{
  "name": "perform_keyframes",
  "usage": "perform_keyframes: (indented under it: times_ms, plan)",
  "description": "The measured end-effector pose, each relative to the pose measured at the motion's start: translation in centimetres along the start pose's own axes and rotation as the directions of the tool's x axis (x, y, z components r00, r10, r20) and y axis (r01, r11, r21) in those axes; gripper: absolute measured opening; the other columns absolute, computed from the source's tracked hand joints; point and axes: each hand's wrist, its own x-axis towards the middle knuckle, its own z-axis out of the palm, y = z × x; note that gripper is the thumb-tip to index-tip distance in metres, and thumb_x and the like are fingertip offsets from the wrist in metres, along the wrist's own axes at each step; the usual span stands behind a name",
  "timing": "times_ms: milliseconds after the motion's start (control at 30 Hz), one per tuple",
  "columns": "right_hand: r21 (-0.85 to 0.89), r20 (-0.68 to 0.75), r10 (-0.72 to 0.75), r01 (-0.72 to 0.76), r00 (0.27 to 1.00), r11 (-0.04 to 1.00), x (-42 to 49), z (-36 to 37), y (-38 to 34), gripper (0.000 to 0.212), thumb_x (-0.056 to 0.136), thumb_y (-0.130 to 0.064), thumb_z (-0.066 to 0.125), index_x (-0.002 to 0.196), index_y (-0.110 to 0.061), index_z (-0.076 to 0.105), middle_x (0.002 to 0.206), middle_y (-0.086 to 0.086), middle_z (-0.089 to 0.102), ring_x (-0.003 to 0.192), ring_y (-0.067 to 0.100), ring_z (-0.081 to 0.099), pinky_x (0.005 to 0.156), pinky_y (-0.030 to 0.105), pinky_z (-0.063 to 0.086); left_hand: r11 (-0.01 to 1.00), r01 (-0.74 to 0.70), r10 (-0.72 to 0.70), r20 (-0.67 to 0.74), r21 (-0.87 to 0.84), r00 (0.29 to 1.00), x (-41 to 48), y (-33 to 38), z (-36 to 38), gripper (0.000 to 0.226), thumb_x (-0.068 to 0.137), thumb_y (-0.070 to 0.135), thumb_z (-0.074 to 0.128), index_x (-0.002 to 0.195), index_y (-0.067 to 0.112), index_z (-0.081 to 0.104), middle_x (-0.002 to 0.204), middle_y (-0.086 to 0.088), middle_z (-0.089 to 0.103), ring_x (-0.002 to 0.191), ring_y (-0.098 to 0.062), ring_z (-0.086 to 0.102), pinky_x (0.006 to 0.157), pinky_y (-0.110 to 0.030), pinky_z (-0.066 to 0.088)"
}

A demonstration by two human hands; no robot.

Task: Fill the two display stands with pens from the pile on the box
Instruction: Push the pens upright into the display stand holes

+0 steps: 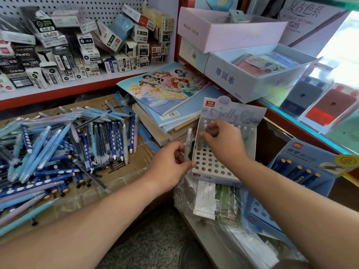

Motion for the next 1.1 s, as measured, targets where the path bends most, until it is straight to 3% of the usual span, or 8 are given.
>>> perform_keyframes:
  times_ms: [133, 200, 300, 400, 533, 600, 900, 1100]
  plan:
    - [0.178, 0.056, 0.04, -0.049, 0.998, 0.983, -1.6, -1.7, -1.1, 0.023, 0.1, -0.043, 0.058, 0.108, -0.022, 0.061, 0.081, -0.005, 0.065, 0.074, 0.012, 0.062, 0.063, 0.031, 0.049, 0.999, -0.036, 0.036, 0.009, 0.021, 0.999, 0.1, 0.4, 0.5, 0.023, 0.084, 0.022, 0.083, 0.096, 0.029, 0.065, 0.078, 0.007, 0.062, 0.061, 0.003, 0.053, 0.057, -0.012, 0.042]
    - [0.327, 0.185, 0.025, -0.085, 0.983, 0.941, -2.5, -2.5, -1.5, 0.023, 0.1, -0.042, 0.06, 0.097, -0.02, 0.066, 0.081, 0.0, 0.069, 0.071, 0.019, 0.065, 0.063, 0.038, 0.052, 0.999, -0.047, 0.047, 0.022, 0.019, 0.999, 0.2, 0.6, 1.0, 0.023, 0.084, 0.022, 0.083, 0.099, 0.028, 0.067, 0.076, 0.007, 0.061, 0.059, 0.003, 0.052, 0.057, -0.013, 0.041]
    - [0.336, 0.28, -0.031, -0.068, 0.96, 0.939, -3.7, -3.2, -1.2, 0.021, 0.097, -0.028, 0.069, 0.087, -0.01, 0.066, 0.071, 0.005, 0.064, 0.061, 0.016, 0.058, 0.059, 0.036, 0.052, 0.995, -0.078, 0.076, 0.038, 0.06, 0.996, 0.2, 1.0, 1.9, 0.024, 0.084, 0.025, 0.083, 0.1, 0.032, 0.067, 0.075, 0.008, 0.06, 0.059, 0.0, 0.053, 0.057, -0.015, 0.041]
    - [0.31, 0.22, 0.014, -0.083, 0.975, 0.947, -3.5, -4.8, -0.3, 0.014, 0.097, -0.024, 0.069, 0.091, -0.011, 0.068, 0.079, 0.007, 0.071, 0.068, 0.022, 0.067, 0.067, 0.038, 0.059, 0.985, -0.115, 0.111, 0.031, 0.13, 0.993, 0.3, 1.8, 2.7, 0.021, 0.086, 0.035, 0.081, 0.098, 0.039, 0.064, 0.083, 0.012, 0.065, 0.073, 0.001, 0.061, 0.065, -0.02, 0.046]
    - [0.201, -0.066, 0.108, -0.093, 0.992, 0.975, -2.2, -7.6, 1.7, 0.009, 0.098, -0.031, 0.066, 0.098, -0.023, 0.066, 0.088, -0.005, 0.068, 0.082, 0.011, 0.066, 0.076, 0.033, 0.059, 0.921, -0.111, 0.131, -0.029, 0.374, 0.991, 1.2, 1.8, 2.9, 0.042, 0.09, 0.045, 0.073, 0.128, 0.03, 0.061, 0.119, 0.008, 0.06, 0.108, -0.01, 0.059, 0.095, -0.032, 0.051]
    - [0.139, -0.17, 0.117, -0.093, 0.978, 0.986, -1.9, -8.1, 2.3, 0.01, 0.099, -0.031, 0.064, 0.102, -0.022, 0.064, 0.091, -0.011, 0.064, 0.085, 0.006, 0.062, 0.078, 0.029, 0.054, 0.88, -0.091, 0.12, -0.033, 0.465, 0.992, 1.6, 1.5, 2.8, 0.049, 0.091, 0.043, 0.072, 0.136, 0.029, 0.056, 0.13, 0.004, 0.056, 0.118, -0.016, 0.057, 0.102, -0.039, 0.05]
    - [-0.091, -0.171, 0.105, -0.122, 0.98, 0.988, -1.5, -7.6, 3.2, 0.008, 0.101, -0.024, 0.062, 0.104, -0.017, 0.061, 0.093, -0.002, 0.062, 0.086, 0.016, 0.058, 0.077, 0.035, 0.05, 0.84, -0.087, 0.087, 0.025, 0.536, 0.996, 1.8, 0.3, 3.5, 0.063, 0.086, 0.038, 0.079, 0.14, 0.028, 0.048, 0.137, 0.002, 0.056, 0.123, -0.018, 0.054, 0.097, -0.038, 0.05]
    - [-0.143, -0.144, 0.1, -0.121, 0.984, 0.982, -1.3, -7.0, 3.9, 0.007, 0.102, -0.023, 0.06, 0.103, -0.016, 0.059, 0.091, -0.003, 0.06, 0.077, 0.009, 0.054, 0.067, 0.027, 0.044, 0.858, -0.087, 0.092, 0.014, 0.506, 0.996, 1.9, -0.5, 3.4, 0.067, 0.085, 0.033, 0.08, 0.14, 0.033, 0.043, 0.133, 0.003, 0.059, 0.116, -0.017, 0.059, 0.093, -0.042, 0.054]
